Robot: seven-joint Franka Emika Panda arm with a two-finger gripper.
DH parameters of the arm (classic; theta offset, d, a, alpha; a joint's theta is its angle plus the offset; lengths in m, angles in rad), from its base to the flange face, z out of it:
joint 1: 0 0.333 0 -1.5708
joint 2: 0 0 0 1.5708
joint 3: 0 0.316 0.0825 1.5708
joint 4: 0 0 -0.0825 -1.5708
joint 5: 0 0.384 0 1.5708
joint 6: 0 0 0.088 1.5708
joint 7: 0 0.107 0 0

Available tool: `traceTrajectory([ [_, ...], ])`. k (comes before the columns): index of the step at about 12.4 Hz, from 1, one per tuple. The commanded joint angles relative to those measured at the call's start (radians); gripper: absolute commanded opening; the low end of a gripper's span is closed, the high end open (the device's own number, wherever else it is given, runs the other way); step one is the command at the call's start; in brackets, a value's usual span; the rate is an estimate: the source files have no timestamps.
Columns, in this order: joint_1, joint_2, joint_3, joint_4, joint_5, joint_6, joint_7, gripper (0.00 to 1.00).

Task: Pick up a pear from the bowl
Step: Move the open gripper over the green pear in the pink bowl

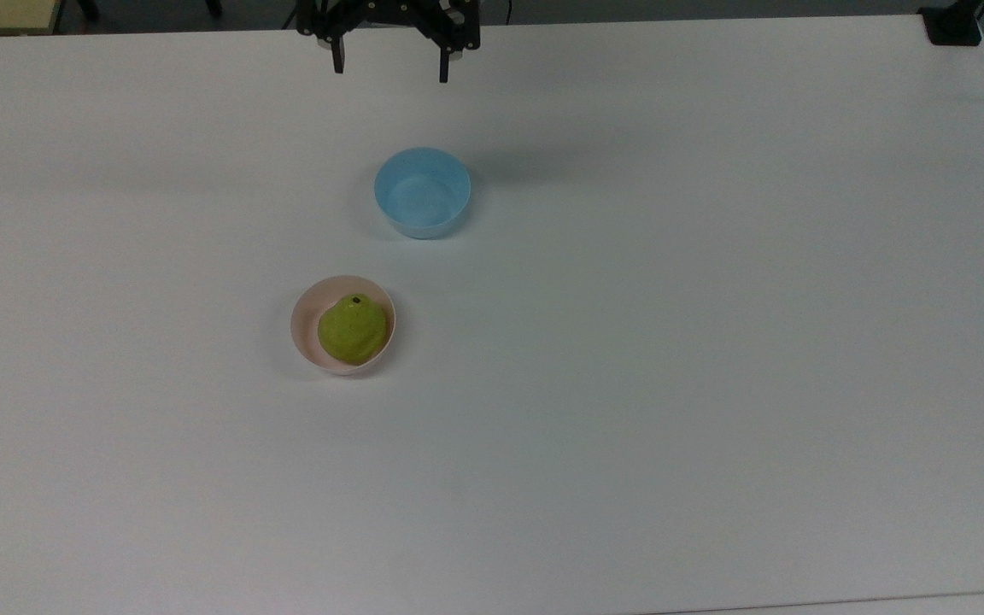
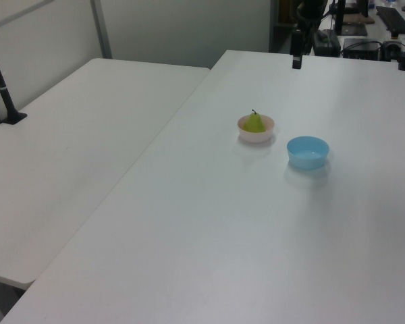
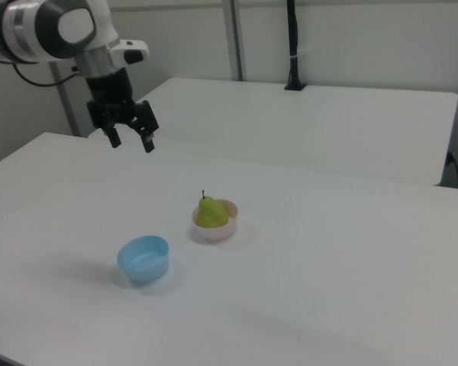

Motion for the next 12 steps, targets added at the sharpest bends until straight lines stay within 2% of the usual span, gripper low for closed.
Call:
traceTrajectory([
  [1, -0.033, 0.059, -0.010, -0.008, -0.012, 0.148, -0.044, 1.00],
  [7, -0.091, 0.246, -0.013, 0.015, -0.016, 0.311, -0.092, 1.00],
  [12, -0.093, 0.373, -0.013, 0.015, -0.016, 0.449, -0.085, 1.00],
])
